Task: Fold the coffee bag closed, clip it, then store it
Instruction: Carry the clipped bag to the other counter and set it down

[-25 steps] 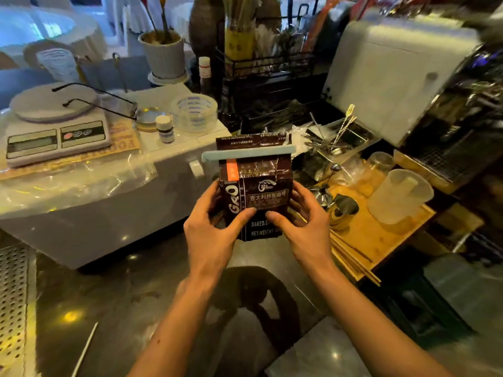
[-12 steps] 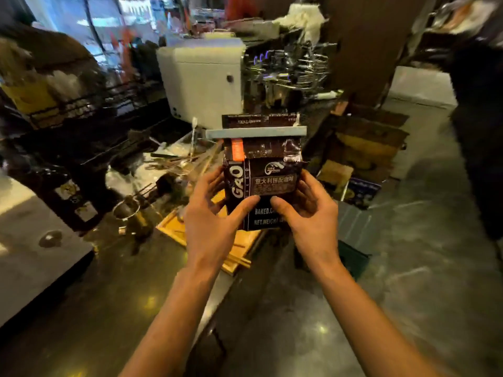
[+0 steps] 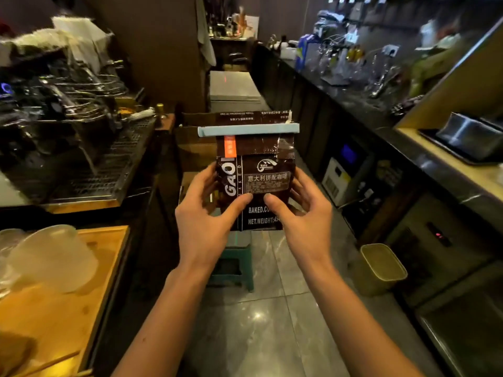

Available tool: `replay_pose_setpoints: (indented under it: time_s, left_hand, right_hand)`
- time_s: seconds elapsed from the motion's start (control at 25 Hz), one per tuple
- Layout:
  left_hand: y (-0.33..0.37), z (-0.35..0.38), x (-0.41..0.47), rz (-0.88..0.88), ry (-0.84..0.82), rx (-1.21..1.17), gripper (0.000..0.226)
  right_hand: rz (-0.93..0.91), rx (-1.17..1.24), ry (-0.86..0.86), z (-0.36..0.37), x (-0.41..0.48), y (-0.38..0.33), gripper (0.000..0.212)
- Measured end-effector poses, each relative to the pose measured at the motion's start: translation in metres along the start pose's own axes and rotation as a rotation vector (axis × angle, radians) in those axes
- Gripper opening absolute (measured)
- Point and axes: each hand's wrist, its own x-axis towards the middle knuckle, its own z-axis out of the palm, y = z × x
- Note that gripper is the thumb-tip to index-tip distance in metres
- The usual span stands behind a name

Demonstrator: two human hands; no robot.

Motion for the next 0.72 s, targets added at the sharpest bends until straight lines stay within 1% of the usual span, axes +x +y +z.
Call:
replay_pose_setpoints:
  time_s: [0.12,0.32,0.44,0.6,0.72]
  left_hand:
    - [-0.013,0.008,0.025,0.003,-0.068,-0.053,0.071]
    - [-0.031,0.001,0.062,0.006,-0.155,-0.124,0.07]
    - [-0.038,0.003,0.081,0.014,-0.181,-0.149,0.071]
    - [-0.047,0.029,0.103,0.019,-0.194,-0.184,0.071]
    - [-0.054,0.071,0.121,0.014,-0.23,-0.213,0.072]
  right_hand:
    - [-0.005,-0.058,0.084,0.004,0.012,0.002,0.059]
    - [-0.022,-0.114,0.184,0.033,0.027,0.005,0.058]
    - [-0.038,-0.149,0.207,0.04,0.041,0.005,0.06]
    - [-0.042,-0.168,0.236,0.03,0.067,0.016,0.059]
    - [-0.042,-0.182,0.276,0.006,0.094,0.038,0.06]
